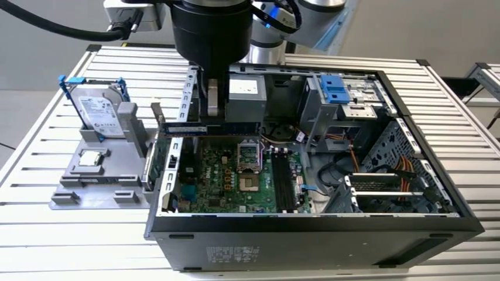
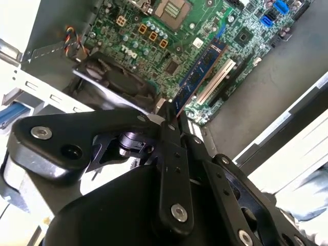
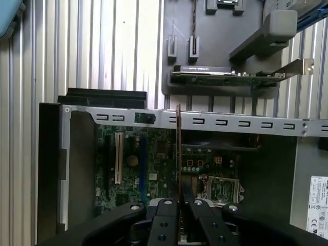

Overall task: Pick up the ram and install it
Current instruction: 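Pick up the ram and move it above insertion slot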

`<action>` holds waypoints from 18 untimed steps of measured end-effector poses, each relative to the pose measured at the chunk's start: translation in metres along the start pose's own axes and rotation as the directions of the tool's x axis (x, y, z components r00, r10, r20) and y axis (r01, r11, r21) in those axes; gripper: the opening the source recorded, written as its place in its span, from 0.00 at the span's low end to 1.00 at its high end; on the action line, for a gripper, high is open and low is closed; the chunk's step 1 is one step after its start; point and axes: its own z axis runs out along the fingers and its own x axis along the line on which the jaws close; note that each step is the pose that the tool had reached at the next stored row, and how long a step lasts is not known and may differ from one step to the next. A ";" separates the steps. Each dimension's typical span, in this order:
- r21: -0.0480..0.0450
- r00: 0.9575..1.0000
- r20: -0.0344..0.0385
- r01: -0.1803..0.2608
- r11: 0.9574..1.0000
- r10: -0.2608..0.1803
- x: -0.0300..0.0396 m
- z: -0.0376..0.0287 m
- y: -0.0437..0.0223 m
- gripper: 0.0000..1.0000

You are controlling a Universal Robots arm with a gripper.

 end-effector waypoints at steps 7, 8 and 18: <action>0.000 1.000 0.000 0.000 1.000 0.000 0.0003 -0.0001 -0.0109 0.00; 0.000 1.000 0.000 0.000 1.000 0.000 0.0003 -0.0001 -0.0125 0.00; 0.000 1.000 0.000 0.000 1.000 0.000 0.0008 -0.0003 -0.0278 0.00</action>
